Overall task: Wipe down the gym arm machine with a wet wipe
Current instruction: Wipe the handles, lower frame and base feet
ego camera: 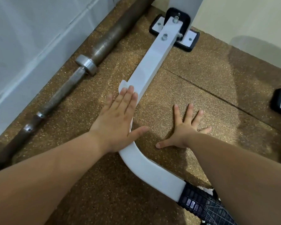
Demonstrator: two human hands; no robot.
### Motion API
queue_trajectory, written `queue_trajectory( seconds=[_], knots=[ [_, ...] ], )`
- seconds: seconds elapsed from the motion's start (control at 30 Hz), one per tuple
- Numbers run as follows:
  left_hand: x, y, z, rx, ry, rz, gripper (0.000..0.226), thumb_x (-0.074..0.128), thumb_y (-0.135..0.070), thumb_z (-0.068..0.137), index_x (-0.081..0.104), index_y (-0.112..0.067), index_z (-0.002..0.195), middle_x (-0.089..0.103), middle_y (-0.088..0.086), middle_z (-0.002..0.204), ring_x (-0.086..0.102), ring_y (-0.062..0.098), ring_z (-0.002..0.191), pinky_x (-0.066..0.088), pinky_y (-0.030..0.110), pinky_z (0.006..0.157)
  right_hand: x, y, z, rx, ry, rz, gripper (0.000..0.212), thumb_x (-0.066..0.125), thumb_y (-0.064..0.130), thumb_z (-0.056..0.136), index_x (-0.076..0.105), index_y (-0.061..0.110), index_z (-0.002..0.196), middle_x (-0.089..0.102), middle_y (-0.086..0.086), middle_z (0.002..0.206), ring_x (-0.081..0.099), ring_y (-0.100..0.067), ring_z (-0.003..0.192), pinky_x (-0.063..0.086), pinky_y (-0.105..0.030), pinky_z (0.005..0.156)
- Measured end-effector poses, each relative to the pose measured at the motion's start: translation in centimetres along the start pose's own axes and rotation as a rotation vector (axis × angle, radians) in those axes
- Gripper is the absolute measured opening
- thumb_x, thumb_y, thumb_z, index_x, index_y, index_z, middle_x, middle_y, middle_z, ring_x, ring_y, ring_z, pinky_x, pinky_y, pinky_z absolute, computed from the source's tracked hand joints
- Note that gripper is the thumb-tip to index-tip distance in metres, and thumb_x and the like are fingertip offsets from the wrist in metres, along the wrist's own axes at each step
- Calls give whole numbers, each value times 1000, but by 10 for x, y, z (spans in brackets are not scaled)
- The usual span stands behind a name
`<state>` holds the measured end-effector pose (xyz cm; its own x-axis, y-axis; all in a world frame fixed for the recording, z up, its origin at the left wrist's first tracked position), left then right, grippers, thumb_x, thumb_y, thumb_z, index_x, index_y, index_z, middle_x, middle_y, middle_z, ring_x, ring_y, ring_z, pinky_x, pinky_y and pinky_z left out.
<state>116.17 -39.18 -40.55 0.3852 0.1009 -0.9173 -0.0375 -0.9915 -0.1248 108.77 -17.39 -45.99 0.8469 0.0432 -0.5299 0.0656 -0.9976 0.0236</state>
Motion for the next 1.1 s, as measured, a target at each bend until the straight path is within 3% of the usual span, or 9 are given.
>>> queue_trajectory(
  seconds=[0.17, 0.43, 1.1],
  knots=[
    [-17, -6, 54, 54, -89, 35, 103, -5, -85, 85, -24, -12, 156, -30, 7, 164, -29, 20, 151, -10, 51, 124, 1, -2, 2, -7, 4, 16, 170, 83, 87, 33, -48, 52, 135, -69, 0, 134, -56, -41, 131, -9, -86, 105],
    [-43, -13, 129, 50, -117, 94, 106, -2, -85, 84, -22, -10, 156, -27, 10, 165, -26, 23, 152, -6, 54, 124, 1, -2, 5, -26, 17, 34, 169, 85, 84, 36, -49, 53, 134, -71, 1, 132, -60, -41, 124, -13, -86, 103],
    [-63, -22, 158, 46, -78, 8, 125, 10, -99, 72, -18, -12, 158, -26, 7, 166, -25, 22, 152, -3, 57, 124, -1, -4, 5, -24, 53, 15, 166, 84, 84, 43, -52, 51, 132, -73, 0, 128, -60, -44, 123, -15, -87, 101]
  ],
)
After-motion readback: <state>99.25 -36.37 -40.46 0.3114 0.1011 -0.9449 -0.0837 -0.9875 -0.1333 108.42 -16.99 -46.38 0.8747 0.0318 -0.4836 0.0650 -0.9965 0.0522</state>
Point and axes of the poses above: each hand's wrist, its own z-axis towards the middle knuckle, its own x-axis out of the palm, y = z × x, the point moved 3 cm from there along z, towards the middle knuckle
